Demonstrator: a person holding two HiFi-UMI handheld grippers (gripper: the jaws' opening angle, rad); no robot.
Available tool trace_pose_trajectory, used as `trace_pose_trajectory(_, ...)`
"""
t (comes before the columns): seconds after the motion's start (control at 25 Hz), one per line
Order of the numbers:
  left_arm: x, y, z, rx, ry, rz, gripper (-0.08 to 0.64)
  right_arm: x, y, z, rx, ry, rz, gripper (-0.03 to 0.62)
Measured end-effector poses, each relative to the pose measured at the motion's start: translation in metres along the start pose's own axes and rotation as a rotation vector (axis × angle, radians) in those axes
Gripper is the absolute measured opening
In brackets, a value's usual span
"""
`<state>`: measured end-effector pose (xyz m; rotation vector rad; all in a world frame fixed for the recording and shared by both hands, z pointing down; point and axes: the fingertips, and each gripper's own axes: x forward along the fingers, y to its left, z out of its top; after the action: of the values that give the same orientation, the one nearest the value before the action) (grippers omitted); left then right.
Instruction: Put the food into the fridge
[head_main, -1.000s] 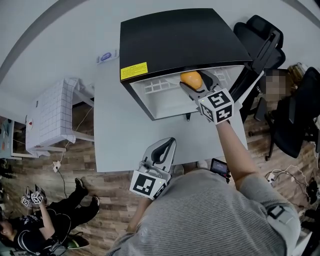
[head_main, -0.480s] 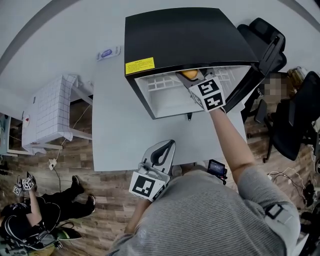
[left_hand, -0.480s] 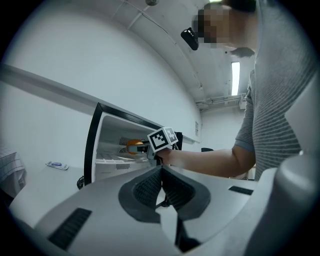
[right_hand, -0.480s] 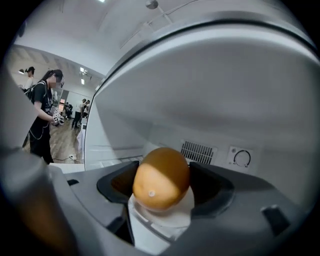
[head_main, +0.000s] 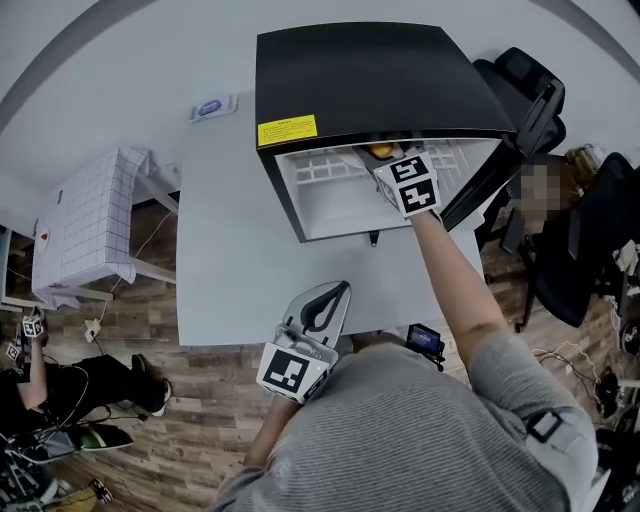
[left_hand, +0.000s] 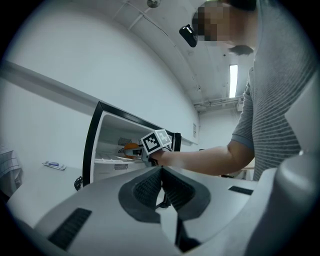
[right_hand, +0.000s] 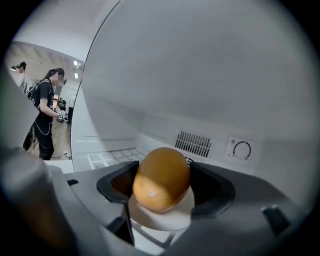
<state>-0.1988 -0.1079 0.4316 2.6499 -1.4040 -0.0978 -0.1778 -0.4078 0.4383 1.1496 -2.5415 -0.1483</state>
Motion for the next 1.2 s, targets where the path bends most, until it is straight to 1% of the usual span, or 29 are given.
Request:
trace_pose_trajectory(0.12, 0.001, 0.000, 0.001, -0.001, -0.009, -0.006, 0.011, 0.003, 0.000, -0.004, -0.016, 0.010, -0.011, 0.304)
trace_pose_trajectory(0.24, 0.000, 0.000, -0.003, -0.003, 0.004, -0.011, 0.011, 0.003, -0.001, -0.004, -0.025, 0.012, -0.012, 0.304)
trace_pose_trajectory(0.4, 0.002, -0.001, 0.003, -0.001, -0.029, -0.017, 0.011, 0.003, -0.002, -0.006, -0.032, 0.015, -0.021, 0.305)
trace_pose_trajectory(0.52, -0.002, 0.001, -0.002, -0.009, -0.010, -0.012, 0.011, 0.003, -0.001, -0.004, -0.024, 0.025, -0.023, 0.305)
trace_pose_trajectory(0.68, -0.001, 0.000, 0.010, 0.002, -0.051, -0.023, 0.011, 0.003, 0.000, -0.002, -0.014, 0.037, -0.019, 0.314)
trace_pose_trajectory(0.84, -0.001, 0.000, 0.008, 0.003, -0.053, -0.028, 0.011, -0.003, -0.006, 0.007, -0.001, 0.011, -0.040, 0.322)
trace_pose_trajectory(1.0, -0.002, 0.000, -0.003, -0.002, -0.009, -0.026, 0.011, -0.009, -0.012, 0.011, 0.025, -0.006, -0.051, 0.322)
trace_pose_trajectory(1.2, 0.001, -0.002, 0.005, 0.004, -0.036, -0.034, 0.011, -0.014, -0.015, 0.015, 0.027, -0.022, -0.061, 0.322)
